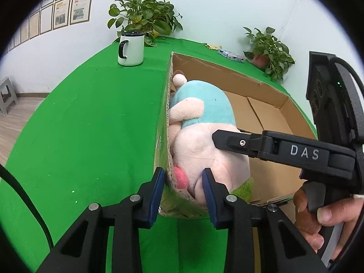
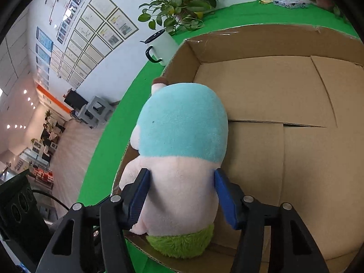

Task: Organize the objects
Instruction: 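Lower the plush pig into the box and open the left gripper, then grasp the long brown cardboard tray end with the left gripper, then lift the cardboard tray with the left gripper and turn it open side up, then carry the cardboard tray with the left gripper over the open box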

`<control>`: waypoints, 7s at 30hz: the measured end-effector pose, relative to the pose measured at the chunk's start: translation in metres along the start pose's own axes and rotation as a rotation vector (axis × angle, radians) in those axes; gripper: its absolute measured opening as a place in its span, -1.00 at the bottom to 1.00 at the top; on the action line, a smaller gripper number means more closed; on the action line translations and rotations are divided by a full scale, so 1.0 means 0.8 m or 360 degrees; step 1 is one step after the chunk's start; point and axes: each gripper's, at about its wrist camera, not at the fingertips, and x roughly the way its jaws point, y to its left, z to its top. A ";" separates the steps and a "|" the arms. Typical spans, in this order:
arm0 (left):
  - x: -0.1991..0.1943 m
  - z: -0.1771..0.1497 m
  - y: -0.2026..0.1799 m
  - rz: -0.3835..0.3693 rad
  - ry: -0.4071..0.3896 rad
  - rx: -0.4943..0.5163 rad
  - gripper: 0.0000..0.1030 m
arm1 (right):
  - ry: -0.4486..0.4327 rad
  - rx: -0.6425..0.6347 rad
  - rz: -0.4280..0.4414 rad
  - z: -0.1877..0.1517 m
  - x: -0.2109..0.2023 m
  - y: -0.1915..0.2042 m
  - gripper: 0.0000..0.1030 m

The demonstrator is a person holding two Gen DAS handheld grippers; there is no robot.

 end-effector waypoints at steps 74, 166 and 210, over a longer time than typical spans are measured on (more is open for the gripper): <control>-0.102 -0.223 -0.051 -0.0702 0.0286 -0.0170 0.38 | -0.0108 -0.0429 -0.0086 -0.420 -0.224 0.069 0.81; -0.121 -0.234 -0.098 -0.0364 0.0180 0.0129 -0.60 | -0.0202 -0.0064 -0.0156 -0.412 -0.261 0.012 -0.58; -0.152 -0.207 -0.126 -0.0205 -0.0006 0.0183 -0.73 | -0.0369 -0.0242 -0.0468 -0.385 -0.274 0.046 -0.77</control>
